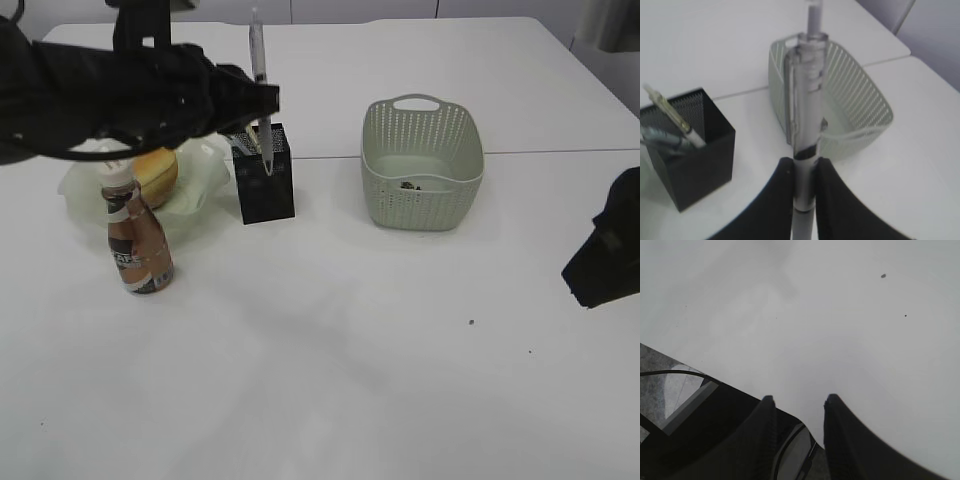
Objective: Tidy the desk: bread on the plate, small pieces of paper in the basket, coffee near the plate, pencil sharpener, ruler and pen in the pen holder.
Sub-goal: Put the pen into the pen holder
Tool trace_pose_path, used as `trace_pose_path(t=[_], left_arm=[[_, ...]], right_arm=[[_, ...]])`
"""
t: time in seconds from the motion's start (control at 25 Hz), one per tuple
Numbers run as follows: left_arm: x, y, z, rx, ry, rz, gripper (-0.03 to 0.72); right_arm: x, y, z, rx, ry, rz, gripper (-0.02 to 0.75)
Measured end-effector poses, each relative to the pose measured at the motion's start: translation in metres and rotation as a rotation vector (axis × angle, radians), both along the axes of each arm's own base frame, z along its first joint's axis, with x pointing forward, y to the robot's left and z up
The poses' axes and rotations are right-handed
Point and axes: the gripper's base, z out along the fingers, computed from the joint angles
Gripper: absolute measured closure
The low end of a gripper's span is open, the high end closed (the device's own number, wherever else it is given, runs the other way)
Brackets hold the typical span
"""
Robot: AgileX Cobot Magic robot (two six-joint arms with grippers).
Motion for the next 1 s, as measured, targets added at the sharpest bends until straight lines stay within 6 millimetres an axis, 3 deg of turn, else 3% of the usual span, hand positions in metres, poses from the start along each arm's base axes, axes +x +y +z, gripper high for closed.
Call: trace_pose_path(t=[0.16,0.32,0.68,1.0], left_arm=[[0.023,0.010,0.026,-0.036,-0.096,0.031,0.625],[0.050,0.018,0.031,-0.049,-0.148,0.059,0.625],[0.101,0.004,-0.004,0.005,-0.179,0.020,0.625],[0.127,-0.002,-0.033,0.083,-0.163,0.020,0.623]], right_arm=[[0.001,0.000,0.000,0.004,-0.007,-0.001,0.495],[0.001,0.001,0.000,0.007,-0.012,-0.003,0.495],[0.001,0.001,0.001,0.011,-0.015,-0.004,0.495],[0.001,0.001,0.001,0.011,-0.015,-0.004,0.496]])
